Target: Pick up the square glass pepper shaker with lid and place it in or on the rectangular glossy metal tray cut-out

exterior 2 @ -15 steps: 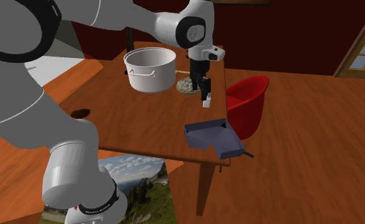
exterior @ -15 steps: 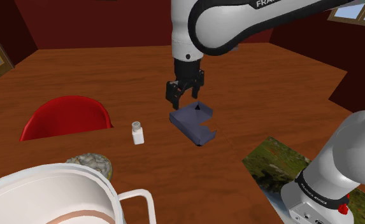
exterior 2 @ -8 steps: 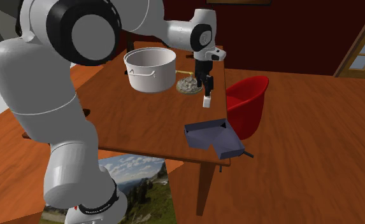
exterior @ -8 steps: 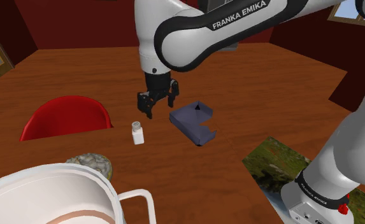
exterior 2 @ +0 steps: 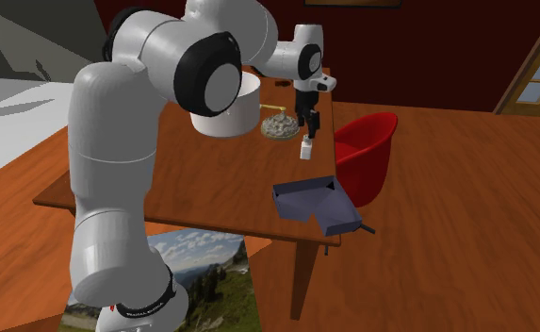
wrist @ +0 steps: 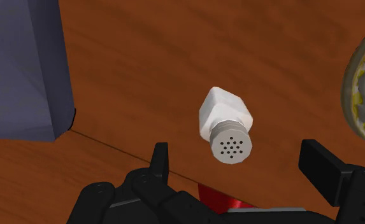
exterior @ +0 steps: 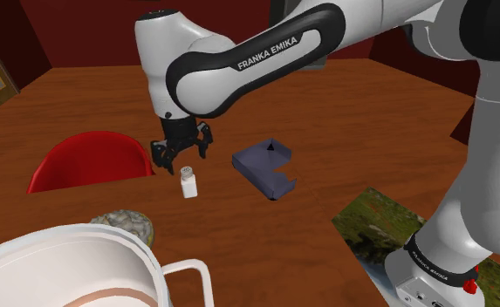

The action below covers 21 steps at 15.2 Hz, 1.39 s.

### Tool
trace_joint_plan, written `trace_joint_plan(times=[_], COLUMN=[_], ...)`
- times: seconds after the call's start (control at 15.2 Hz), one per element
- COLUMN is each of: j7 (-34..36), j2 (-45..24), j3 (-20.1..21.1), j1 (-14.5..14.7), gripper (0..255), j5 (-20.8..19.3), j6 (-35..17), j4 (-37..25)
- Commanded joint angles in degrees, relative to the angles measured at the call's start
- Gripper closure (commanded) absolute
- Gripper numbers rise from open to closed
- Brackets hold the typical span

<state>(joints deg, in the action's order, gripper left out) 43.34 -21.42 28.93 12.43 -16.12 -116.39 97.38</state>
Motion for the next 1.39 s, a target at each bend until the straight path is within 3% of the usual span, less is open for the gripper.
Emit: trace_joint_plan(times=[0.0,0.33,0.86,0.92,1.32], j7=[0.6,1.4,1.4,1.4,1.4], j2=[-1.4,-3.2,-3.2,-3.2,-3.2], j3=[-0.3,-0.9,-0.9,-0.9,-0.9], j1=[0.5,0.7,0.7,0.7,0.7], gripper=[0,0,0,255,255], j5=[-0.8,-2.0,-2.0,-2.0,-2.0], j6=[-0.7,-4.1,-4.1,-4.1,-4.1], j4=[-0.6,1.3,1.3,1.3,1.3])
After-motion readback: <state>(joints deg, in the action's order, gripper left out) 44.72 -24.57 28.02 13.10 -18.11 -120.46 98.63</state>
